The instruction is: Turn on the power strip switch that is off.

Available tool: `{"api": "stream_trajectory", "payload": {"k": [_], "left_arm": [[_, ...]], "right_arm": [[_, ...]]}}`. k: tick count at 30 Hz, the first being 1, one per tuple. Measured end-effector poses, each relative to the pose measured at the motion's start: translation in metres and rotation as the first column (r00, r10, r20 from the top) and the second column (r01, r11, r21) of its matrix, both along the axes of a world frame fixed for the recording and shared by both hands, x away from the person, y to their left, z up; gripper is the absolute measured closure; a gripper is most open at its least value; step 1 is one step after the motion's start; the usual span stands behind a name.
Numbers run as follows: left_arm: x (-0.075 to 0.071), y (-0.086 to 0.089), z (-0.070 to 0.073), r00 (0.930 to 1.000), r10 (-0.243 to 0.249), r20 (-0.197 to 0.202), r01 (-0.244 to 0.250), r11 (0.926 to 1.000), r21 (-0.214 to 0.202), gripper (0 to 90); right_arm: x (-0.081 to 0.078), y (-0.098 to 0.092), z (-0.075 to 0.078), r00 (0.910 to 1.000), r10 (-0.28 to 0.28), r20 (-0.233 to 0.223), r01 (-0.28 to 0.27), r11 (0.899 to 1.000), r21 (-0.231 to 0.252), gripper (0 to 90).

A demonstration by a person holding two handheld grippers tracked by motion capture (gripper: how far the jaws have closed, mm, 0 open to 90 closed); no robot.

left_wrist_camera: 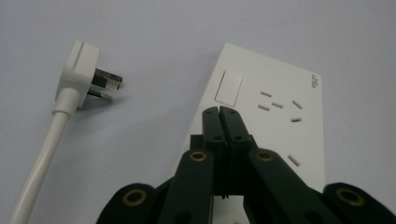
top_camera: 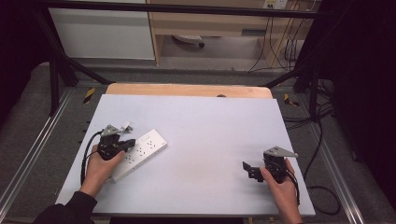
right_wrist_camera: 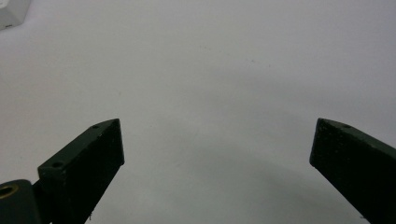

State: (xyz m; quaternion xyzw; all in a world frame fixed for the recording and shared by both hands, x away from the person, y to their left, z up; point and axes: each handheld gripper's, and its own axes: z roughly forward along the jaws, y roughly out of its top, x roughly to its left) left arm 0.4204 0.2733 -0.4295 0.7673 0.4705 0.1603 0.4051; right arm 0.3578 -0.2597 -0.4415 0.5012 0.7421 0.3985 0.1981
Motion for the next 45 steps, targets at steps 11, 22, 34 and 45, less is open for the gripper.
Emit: {"api": "stream_trajectory", "payload": {"k": [11, 22, 34, 45], "left_arm": [[0.0000, 0.0018, -0.0014, 1.0000, 0.006, -0.004, -0.006, 0.9999, 0.011, 90.0], [-0.0003, 0.0028, -0.0016, 1.0000, 0.005, -0.005, -0.005, 0.9999, 0.010, 90.0], [0.0004, 0.0048, -0.0022, 0.9999, 0.002, -0.013, -0.002, 1.0000, -0.008, 90.0], [0.0001, 0.0049, -0.0025, 1.0000, -0.001, -0.009, 0.001, 1.0000, -0.004, 90.0]], "right_arm": [[-0.0002, -0.0003, 0.0002, 1.0000, 0.002, 0.001, -0.002, 1.000, 0.002, 3.5], [-0.0003, 0.0000, 0.0002, 1.0000, 0.004, -0.004, -0.004, 1.000, 0.002, 3.5], [-0.0003, 0.0003, -0.0002, 1.0000, 0.005, -0.004, -0.005, 1.000, 0.003, 3.5], [-0.0003, 0.0006, -0.0005, 1.0000, 0.007, -0.007, -0.007, 1.000, 0.001, 3.5]]}}
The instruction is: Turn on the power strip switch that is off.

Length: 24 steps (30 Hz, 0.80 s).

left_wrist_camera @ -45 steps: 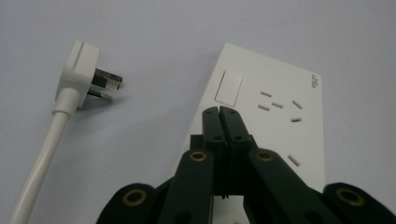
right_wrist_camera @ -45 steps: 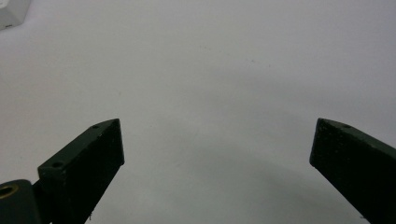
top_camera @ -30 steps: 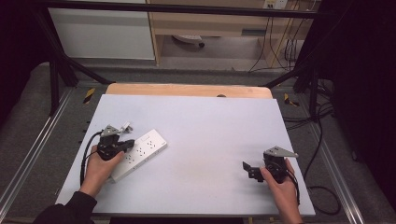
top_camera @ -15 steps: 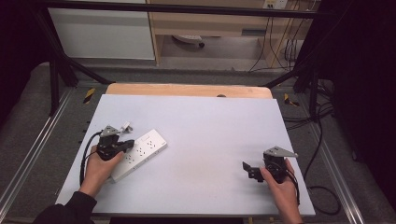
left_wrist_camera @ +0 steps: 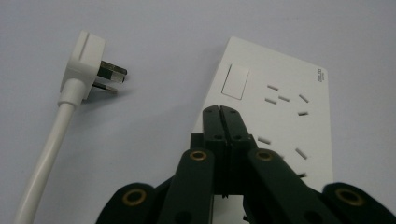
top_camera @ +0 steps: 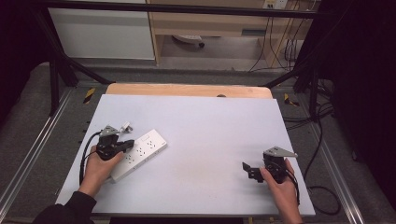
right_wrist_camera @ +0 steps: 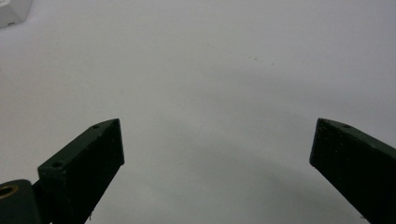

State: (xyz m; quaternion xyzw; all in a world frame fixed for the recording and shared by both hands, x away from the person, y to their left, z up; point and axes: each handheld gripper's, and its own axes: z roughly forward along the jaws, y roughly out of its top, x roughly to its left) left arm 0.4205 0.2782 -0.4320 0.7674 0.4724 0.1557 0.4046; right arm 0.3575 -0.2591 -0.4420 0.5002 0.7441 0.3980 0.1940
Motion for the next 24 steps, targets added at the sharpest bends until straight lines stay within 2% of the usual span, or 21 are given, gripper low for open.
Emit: {"api": "stream_trajectory", "payload": {"k": [15, 16, 20, 24], "left_arm": [[0.0003, 0.0006, -0.0007, 1.0000, 0.001, -0.005, -0.001, 1.0000, -0.007, 90.0], [0.0006, 0.0005, -0.0011, 0.9999, 0.004, -0.013, -0.004, 1.0000, 0.003, 90.0], [0.0008, 0.0030, -0.0019, 0.9999, 0.004, -0.016, -0.005, 0.9999, -0.016, 90.0], [0.0003, 0.0031, -0.0025, 1.0000, 0.003, -0.008, -0.003, 0.9999, -0.015, 90.0]], "right_arm": [[0.0001, 0.0002, -0.0003, 1.0000, 0.004, -0.003, -0.004, 1.000, -0.004, 3.5], [0.0001, 0.0004, -0.0003, 1.0000, 0.004, -0.004, -0.004, 1.000, -0.003, 3.5], [0.0001, 0.0006, -0.0005, 1.0000, 0.006, -0.005, -0.006, 1.000, -0.007, 3.5], [0.0001, 0.0009, -0.0005, 1.0000, 0.006, -0.007, -0.006, 1.000, -0.007, 3.6]]}}
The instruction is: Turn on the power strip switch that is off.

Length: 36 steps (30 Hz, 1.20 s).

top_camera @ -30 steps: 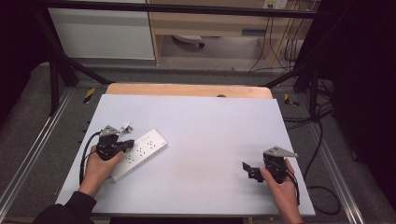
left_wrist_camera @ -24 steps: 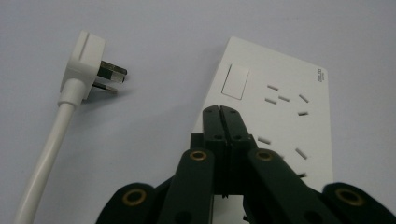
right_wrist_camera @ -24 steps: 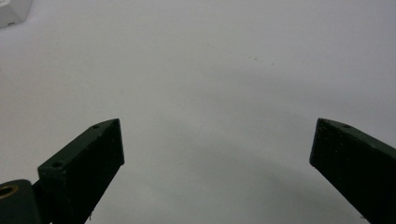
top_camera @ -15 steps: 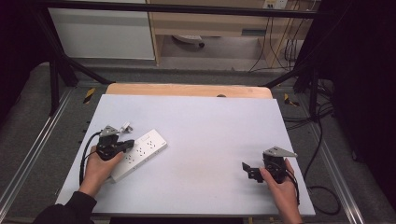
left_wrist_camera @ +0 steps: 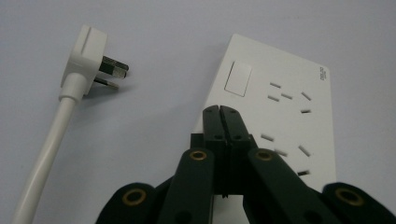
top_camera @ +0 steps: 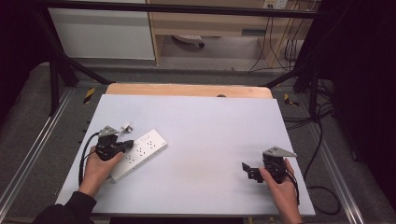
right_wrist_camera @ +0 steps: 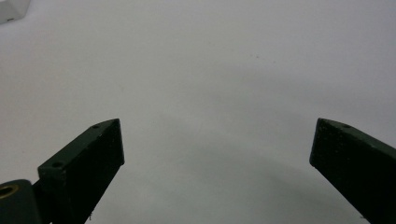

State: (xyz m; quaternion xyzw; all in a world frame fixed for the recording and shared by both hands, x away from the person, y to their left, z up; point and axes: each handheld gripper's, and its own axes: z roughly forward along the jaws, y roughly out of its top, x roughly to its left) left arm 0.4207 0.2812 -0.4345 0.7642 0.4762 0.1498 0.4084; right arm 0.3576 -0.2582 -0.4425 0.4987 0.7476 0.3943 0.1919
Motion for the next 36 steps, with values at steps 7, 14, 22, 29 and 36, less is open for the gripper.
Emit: {"api": "stream_trajectory", "payload": {"k": [7, 14, 22, 29, 36], "left_arm": [[-0.0003, -0.0005, -0.0005, 0.9999, 0.000, 0.011, 0.000, 1.0000, 0.006, 90.0], [-0.0006, -0.0008, -0.0010, 0.9998, -0.002, 0.019, 0.002, 1.0000, 0.005, 90.0], [-0.0013, -0.0021, -0.0013, 0.9996, 0.001, 0.028, -0.002, 0.9999, 0.014, 90.0], [-0.0011, -0.0030, -0.0018, 0.9995, 0.004, 0.032, -0.004, 0.9999, 0.009, 90.0], [-0.0017, -0.0033, -0.0015, 0.9990, 0.008, 0.043, -0.009, 0.9998, 0.016, 90.0]], "right_arm": [[0.0001, -0.0002, -0.0001, 1.0000, 0.000, 0.000, 0.000, 1.000, 0.000, 3.6], [0.0001, -0.0002, -0.0001, 1.0000, 0.000, 0.000, 0.000, 1.000, 0.000, 3.5], [0.0001, -0.0002, -0.0001, 1.0000, 0.001, 0.000, -0.001, 1.000, 0.000, 3.5], [0.0001, 0.0004, -0.0002, 1.0000, 0.001, -0.001, -0.001, 1.000, 0.001, 3.5], [0.0001, 0.0000, -0.0001, 1.0000, 0.000, -0.001, 0.000, 1.000, 0.000, 3.5]]}}
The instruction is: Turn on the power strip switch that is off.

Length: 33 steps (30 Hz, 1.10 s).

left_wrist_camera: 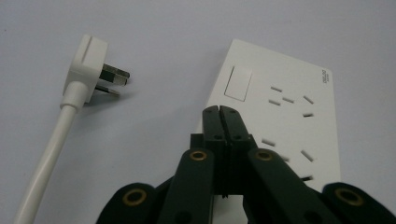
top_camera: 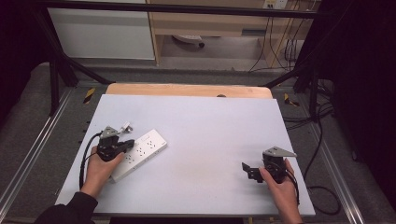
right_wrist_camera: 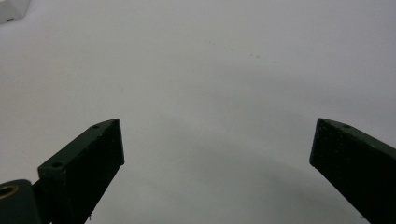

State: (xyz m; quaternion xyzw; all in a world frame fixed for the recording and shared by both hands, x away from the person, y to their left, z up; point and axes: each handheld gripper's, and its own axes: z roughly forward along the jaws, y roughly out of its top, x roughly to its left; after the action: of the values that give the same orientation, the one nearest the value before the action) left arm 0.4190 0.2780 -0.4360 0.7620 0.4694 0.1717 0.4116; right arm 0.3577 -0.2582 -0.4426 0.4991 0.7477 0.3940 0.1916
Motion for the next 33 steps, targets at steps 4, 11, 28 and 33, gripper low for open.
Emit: {"api": "stream_trajectory", "payload": {"k": [4, 11, 28, 33], "left_arm": [[-0.0005, 0.0005, 0.0013, 0.9999, -0.002, 0.011, 0.003, 1.0000, -0.008, 90.0], [-0.0011, 0.0003, 0.0020, 0.9999, -0.007, 0.014, 0.008, 0.9998, -0.020, 90.0], [-0.0032, 0.0009, 0.0078, 0.9975, 0.006, 0.071, -0.002, 0.9978, -0.066, 75.9], [-0.0038, -0.0005, 0.0095, 0.9966, 0.003, 0.083, 0.003, 0.9975, -0.070, 70.5]], "right_arm": [[0.0002, -0.0002, 0.0000, 1.0000, 0.001, 0.002, -0.001, 1.000, 0.000, 3.5], [0.0000, -0.0002, 0.0000, 1.0000, 0.001, 0.001, -0.001, 1.000, 0.002, 3.5], [0.0001, -0.0003, 0.0000, 1.0000, 0.002, 0.002, -0.002, 1.000, 0.002, 3.5], [0.0000, -0.0001, 0.0000, 1.0000, 0.002, 0.001, -0.002, 1.000, 0.002, 3.5]]}}
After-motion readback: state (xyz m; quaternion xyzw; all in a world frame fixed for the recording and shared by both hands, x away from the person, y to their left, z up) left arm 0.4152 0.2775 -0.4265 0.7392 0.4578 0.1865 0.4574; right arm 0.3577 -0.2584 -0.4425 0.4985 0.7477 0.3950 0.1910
